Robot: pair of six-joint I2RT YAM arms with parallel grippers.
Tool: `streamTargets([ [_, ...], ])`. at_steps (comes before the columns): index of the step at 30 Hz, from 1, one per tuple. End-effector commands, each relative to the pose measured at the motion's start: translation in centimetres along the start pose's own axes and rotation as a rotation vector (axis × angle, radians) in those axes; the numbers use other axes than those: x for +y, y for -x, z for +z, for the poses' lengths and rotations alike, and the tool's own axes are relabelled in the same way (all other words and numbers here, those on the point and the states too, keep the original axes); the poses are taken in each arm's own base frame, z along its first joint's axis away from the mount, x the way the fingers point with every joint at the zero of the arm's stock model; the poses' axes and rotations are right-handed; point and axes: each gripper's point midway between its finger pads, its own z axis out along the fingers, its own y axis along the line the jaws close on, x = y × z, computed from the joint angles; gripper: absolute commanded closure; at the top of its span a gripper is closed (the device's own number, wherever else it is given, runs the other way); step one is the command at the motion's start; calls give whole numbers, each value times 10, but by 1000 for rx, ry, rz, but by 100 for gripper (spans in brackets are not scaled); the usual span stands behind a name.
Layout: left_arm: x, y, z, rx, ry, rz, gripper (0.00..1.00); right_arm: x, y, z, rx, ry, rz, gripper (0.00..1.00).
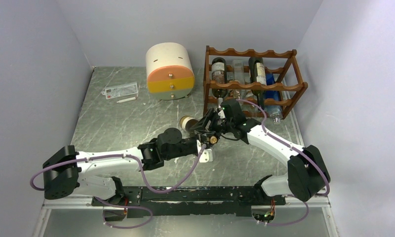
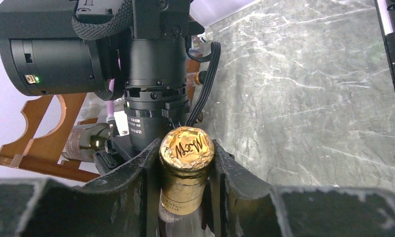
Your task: Take the wine bottle off the wine rack
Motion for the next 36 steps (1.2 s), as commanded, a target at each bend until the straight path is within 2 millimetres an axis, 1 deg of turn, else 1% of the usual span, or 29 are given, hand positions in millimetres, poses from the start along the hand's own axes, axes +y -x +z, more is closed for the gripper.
streamTargets([
  [1,17,27,-8,-62,46,-52,93,84,-4,-35,-30,309,-290,43],
  [2,19,28,-11,-60,56,-61,93,81,-2,-35,-37,281,-316,37],
  [3,21,28,-14,-58,68,-70,93,78,1,-36,-58,251,-347,21],
  [4,23,27,-17,-51,80,-79,93,73,7,-37,-94,209,-367,10],
  [5,25,27,-21,-49,93,-89,93,71,12,-40,-123,183,-387,2],
  [7,27,26,-27,-50,108,-109,93,67,22,-47,-177,136,-427,0],
  [10,32,25,-35,-47,146,-158,93,69,36,-60,-223,103,-454,0],
  [14,51,17,-46,-19,263,-259,93,83,47,-81,-276,74,-540,0],
  [16,63,15,-53,-15,334,-306,93,84,52,-91,-308,30,-583,0],
  [17,71,13,-57,-7,371,-325,93,83,61,-100,-343,1,-593,0],
  [19,87,9,-64,19,443,-363,93,83,70,-112,-389,-48,-619,0],
  [24,137,-1,-89,61,640,-464,93,79,77,-132,-448,-124,-661,0],
  [25,149,-5,-96,63,674,-482,93,78,78,-135,-456,-134,-663,0],
  [31,197,-28,-132,91,830,-542,93,64,82,-144,-493,-203,-664,0],
  [33,212,-39,-150,110,933,-566,93,60,84,-145,-496,-226,-664,0],
  [36,231,-43,-174,103,1034,-564,93,59,87,-146,-494,-242,-666,0],
])
